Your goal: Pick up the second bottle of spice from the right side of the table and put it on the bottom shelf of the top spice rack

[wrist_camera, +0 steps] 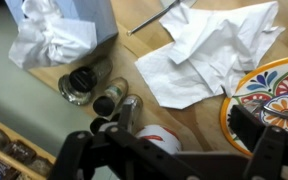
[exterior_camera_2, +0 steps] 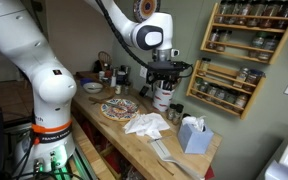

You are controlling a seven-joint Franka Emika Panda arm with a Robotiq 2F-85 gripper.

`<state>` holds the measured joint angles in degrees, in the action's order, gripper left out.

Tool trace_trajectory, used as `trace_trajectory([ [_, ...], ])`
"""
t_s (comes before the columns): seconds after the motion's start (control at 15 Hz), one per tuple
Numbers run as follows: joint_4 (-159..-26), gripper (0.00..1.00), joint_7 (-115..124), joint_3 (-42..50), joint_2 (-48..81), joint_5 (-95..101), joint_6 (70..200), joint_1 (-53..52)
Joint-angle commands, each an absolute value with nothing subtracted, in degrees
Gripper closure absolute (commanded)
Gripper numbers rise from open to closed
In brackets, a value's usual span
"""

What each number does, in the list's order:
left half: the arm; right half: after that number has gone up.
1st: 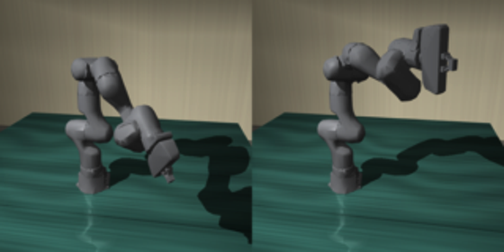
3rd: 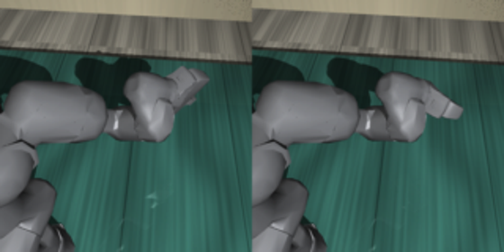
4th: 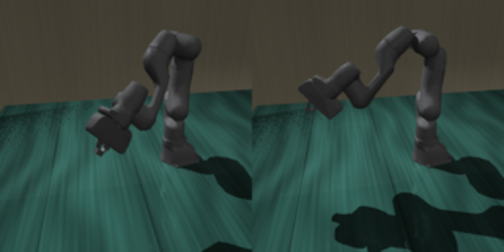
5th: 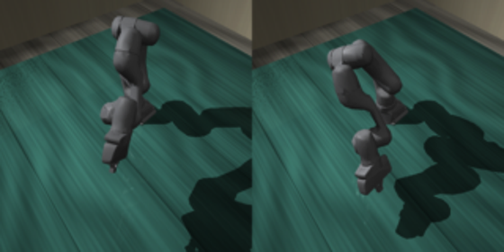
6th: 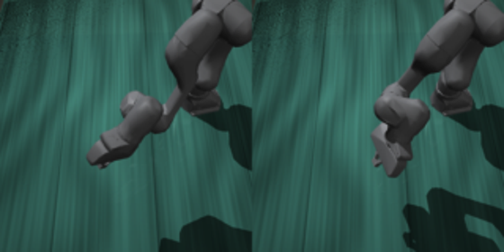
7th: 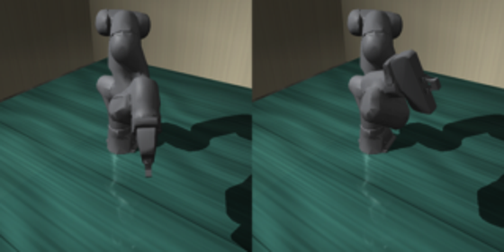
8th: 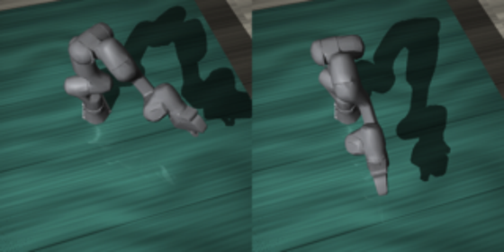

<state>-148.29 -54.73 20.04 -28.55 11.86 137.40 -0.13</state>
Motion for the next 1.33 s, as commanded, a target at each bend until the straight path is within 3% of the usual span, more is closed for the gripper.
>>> trace_trajectory([
  [0.0,-144.5,0.0,-68.9,24.0,-21.8,1.9,141.8,-5.7],
  [0.67,-132.4,0.0,-87.4,21.0,-6.0,-17.1,139.3,-2.7],
  [1.27,-129.1,0.0,-87.8,14.0,3.1,-22.2,140.6,5.1],
])
